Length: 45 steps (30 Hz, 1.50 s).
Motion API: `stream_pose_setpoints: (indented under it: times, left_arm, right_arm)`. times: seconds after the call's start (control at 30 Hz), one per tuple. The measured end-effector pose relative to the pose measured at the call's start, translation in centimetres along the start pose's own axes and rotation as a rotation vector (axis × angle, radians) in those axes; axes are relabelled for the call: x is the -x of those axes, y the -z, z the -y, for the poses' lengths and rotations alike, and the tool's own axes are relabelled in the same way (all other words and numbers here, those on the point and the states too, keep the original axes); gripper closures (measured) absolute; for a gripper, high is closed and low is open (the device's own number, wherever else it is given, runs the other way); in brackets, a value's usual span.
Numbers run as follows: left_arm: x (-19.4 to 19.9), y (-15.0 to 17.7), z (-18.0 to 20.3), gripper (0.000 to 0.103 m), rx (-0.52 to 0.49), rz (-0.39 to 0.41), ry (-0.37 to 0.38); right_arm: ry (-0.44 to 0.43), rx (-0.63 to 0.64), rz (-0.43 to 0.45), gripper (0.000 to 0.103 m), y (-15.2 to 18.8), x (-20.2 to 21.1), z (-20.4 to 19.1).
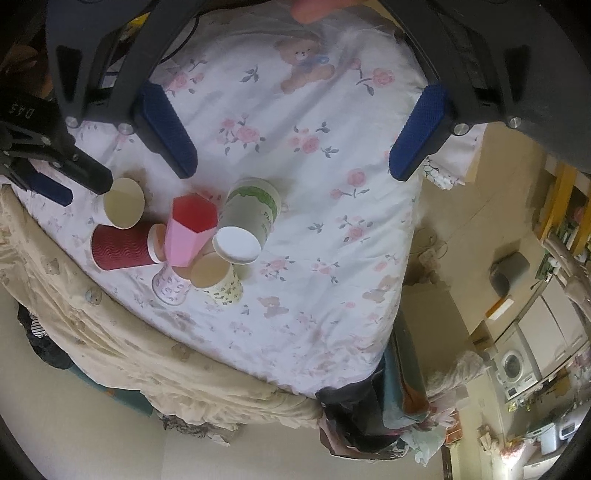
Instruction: Flip cup upside down
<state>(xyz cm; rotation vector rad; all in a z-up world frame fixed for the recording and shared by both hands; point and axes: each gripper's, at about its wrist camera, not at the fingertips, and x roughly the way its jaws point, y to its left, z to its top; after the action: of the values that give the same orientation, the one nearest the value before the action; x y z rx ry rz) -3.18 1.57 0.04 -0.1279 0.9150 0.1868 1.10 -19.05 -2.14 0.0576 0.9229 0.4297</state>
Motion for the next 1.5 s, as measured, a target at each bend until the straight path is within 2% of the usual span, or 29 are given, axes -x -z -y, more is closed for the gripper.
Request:
stream_pose_setpoints:
  times: [0.63,1.1,1.5]
  left_arm:
    - [-0.16,-0.06,-0.18,0.000,0.000,-0.006,-0.005]
    - [-0.28,-0.04,0.02,0.000,-0.011,0.001,-0.032]
    - [-0.43,-0.05,-0.25,0.000,-0.009,-0.004,-0.025]
  right_arm:
    - [-0.024,-0.039,-0.018,0.000,-0.02,-0.08,0.38]
    - [-0.022,-0.034,-0.015,0.000,0.01,-0.02,0.31]
    - [-0.013,-0.040,-0.022,0.000,-0.20,-0.11,0.59]
